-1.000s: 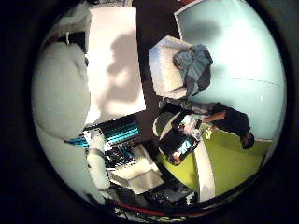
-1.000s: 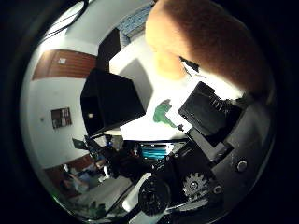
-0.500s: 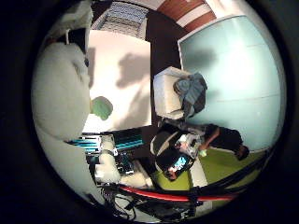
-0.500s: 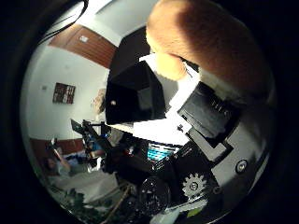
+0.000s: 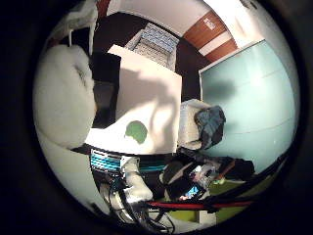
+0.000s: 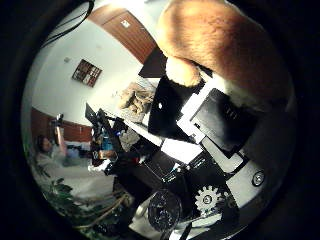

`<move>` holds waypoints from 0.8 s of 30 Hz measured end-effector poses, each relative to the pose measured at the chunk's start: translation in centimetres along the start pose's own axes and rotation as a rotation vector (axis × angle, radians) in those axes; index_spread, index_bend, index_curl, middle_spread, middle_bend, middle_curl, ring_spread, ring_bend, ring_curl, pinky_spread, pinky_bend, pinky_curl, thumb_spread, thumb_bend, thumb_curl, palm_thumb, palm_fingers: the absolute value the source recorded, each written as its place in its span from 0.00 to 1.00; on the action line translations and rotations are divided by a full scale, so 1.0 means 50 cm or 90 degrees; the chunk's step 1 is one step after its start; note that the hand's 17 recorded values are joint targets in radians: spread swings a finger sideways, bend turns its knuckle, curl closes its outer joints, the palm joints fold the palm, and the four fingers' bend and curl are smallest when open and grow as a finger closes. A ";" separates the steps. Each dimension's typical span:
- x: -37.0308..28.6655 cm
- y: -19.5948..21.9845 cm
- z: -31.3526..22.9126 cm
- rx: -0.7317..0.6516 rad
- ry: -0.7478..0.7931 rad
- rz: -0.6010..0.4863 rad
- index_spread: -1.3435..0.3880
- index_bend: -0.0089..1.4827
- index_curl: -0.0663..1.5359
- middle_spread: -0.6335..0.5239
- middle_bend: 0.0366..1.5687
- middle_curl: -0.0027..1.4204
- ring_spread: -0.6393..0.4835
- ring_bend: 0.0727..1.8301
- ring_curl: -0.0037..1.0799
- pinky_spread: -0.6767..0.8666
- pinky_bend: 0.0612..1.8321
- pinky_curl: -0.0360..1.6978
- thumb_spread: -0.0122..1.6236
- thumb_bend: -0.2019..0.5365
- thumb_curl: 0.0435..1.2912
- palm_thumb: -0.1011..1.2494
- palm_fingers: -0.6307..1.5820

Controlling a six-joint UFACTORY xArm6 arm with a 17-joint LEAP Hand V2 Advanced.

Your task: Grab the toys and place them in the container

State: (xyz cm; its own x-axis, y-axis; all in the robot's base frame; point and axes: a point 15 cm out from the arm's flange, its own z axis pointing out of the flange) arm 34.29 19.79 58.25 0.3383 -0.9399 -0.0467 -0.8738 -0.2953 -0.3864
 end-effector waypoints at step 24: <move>-0.084 -0.050 0.091 -0.015 -0.018 -0.025 0.58 0.25 0.48 0.38 0.57 0.48 0.32 0.59 0.57 0.12 0.50 0.49 0.71 0.24 0.40 0.59 0.66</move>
State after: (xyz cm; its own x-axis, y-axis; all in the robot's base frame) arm 36.64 25.23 55.20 0.3816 -0.9225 -0.0577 -0.8677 -0.3360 -0.3664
